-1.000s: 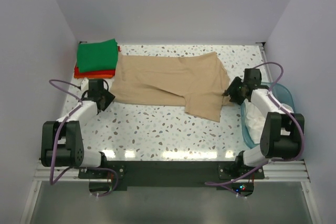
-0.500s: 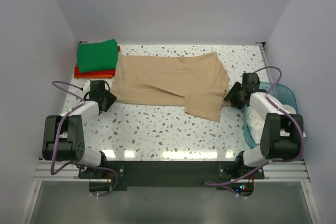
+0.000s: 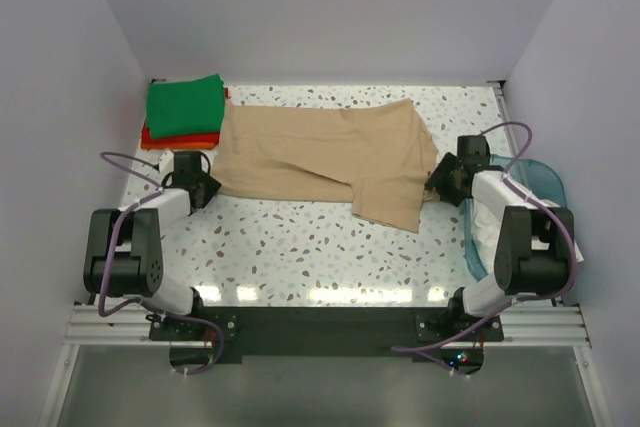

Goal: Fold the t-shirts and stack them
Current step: Fold the tshirt

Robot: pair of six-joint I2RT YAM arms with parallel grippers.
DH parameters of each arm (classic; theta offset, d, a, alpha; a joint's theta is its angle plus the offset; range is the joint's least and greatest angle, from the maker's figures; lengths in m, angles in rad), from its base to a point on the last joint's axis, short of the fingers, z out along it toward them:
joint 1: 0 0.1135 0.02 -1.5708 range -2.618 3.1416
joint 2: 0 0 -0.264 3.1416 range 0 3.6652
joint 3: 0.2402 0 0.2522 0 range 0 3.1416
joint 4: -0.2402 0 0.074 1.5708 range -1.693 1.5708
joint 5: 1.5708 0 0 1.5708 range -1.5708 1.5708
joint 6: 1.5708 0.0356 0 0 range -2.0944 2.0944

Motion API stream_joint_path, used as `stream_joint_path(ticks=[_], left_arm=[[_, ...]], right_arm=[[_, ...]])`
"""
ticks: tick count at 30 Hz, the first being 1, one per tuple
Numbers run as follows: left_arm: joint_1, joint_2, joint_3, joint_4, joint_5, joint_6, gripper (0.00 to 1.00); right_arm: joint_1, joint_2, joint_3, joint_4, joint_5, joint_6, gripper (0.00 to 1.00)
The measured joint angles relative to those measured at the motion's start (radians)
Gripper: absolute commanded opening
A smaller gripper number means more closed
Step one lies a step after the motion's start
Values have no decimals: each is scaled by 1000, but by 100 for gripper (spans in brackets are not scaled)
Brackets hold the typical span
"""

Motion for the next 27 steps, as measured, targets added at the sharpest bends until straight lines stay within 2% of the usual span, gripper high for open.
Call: stream_joint_path(ticks=[3, 5, 6, 7, 8, 12, 18, 27], left_arm=[[0, 21, 15, 3, -2, -5, 25], [0, 33, 22, 3, -2, -9, 13], [0, 37, 26, 2, -2, -10, 11], [0, 40, 30, 0, -3, -10, 8], [0, 40, 32, -3, -4, -8, 1], [0, 31, 42, -30, -22, -12, 0], [0, -104, 40, -131, -85, -15, 0], [-1, -421, -44, -290, -185, -26, 0]], right_arm=[[12, 29, 15, 1, 13, -2, 51], [24, 50, 21, 2, 29, -6, 38], [27, 60, 23, 1, 33, -7, 33], [29, 68, 24, -1, 37, -6, 23], [30, 80, 27, -5, 43, -8, 19], [31, 103, 54, -27, 55, -18, 3], [31, 57, 73, -80, 50, -30, 0], [36, -221, 53, -180, 23, -58, 0]])
